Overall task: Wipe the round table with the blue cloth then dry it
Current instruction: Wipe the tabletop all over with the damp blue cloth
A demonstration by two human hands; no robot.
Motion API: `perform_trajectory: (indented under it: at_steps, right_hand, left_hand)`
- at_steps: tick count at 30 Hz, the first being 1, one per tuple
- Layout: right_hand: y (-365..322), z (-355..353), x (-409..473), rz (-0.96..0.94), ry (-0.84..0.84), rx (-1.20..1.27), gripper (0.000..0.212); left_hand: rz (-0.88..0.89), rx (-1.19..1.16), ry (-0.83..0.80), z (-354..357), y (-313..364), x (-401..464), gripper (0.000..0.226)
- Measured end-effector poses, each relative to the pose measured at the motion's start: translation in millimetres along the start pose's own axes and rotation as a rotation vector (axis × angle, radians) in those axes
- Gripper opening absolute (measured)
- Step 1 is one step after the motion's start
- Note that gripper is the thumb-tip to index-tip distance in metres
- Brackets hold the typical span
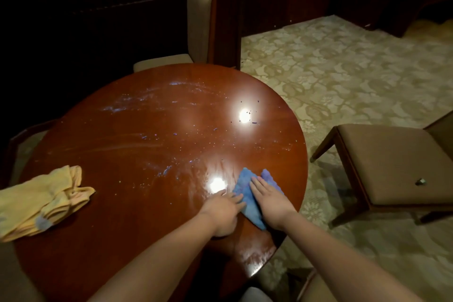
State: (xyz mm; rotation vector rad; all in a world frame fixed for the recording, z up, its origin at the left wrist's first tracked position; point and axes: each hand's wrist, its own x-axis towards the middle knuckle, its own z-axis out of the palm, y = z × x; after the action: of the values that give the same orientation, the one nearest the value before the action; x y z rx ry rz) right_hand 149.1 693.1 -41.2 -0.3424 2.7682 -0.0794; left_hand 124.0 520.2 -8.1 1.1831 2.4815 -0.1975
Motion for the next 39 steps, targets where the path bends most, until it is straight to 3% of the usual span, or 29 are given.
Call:
perform_trajectory:
  at_steps: [3,7,9,12,14,21,24,29,32,35,39]
  right_hand:
    - [4.3,7.4,-9.6,0.068,0.064,0.115,0.076]
    - [-11.6,4.0,11.5,0.083,0.17,0.101,0.065]
    - [-25.8,1.5,32.7,0.037,0.155,0.075,0.069]
    - [-37.5,-6.5,51.3,0.003,-0.029,0.049,0.067]
    - [-33.7,-6.5,53.4,-0.028,-0.013,0.075,0.074]
    - [-30.2,-4.0,33.9,0.034,0.004,0.212,0.068]
    - [-59.7,-11.2,54.3,-0.039,-0.026,0.204,0.086]
    - [-70.4,-5.8,51.4,-0.048,0.035,0.183,0.071]
    - [-65.5,15.5,21.1,0.12,0.125,0.207,0.086]
    - [-63.6,20.9,18.2,0.249,0.145,0.173,0.078]
    - [-70.4,-2.5,64.1,0.157,0.079,0.196,0.103]
  left_hand:
    - [0.009,-0.006,0.023,3.9,0.9,4.2,0.053]
    - [-0.04,-0.016,0.051,9.3,-3.9,6.6,0.052]
    - [-0.098,-0.018,0.045,11.4,-18.0,0.4,0.052]
    - [-0.138,-0.008,0.03,15.5,-39.8,-9.5,0.055]
    - [-0.129,-0.007,0.011,17.7,-45.8,-12.4,0.057]
    - [-0.117,-0.04,0.085,19.8,-38.6,-7.8,0.057]
    - [-0.183,-0.032,0.088,25.2,-52.1,-24.8,0.057]
    - [-0.121,-0.066,0.019,31.7,-76.1,-46.3,0.062]
    - [-0.02,-0.109,0.047,24.3,-59.2,-34.1,0.063]
    - [0.009,-0.115,0.069,20.0,-48.0,-20.4,0.06]
    - [-0.114,-0.149,0.106,27.4,-75.1,-25.5,0.062]
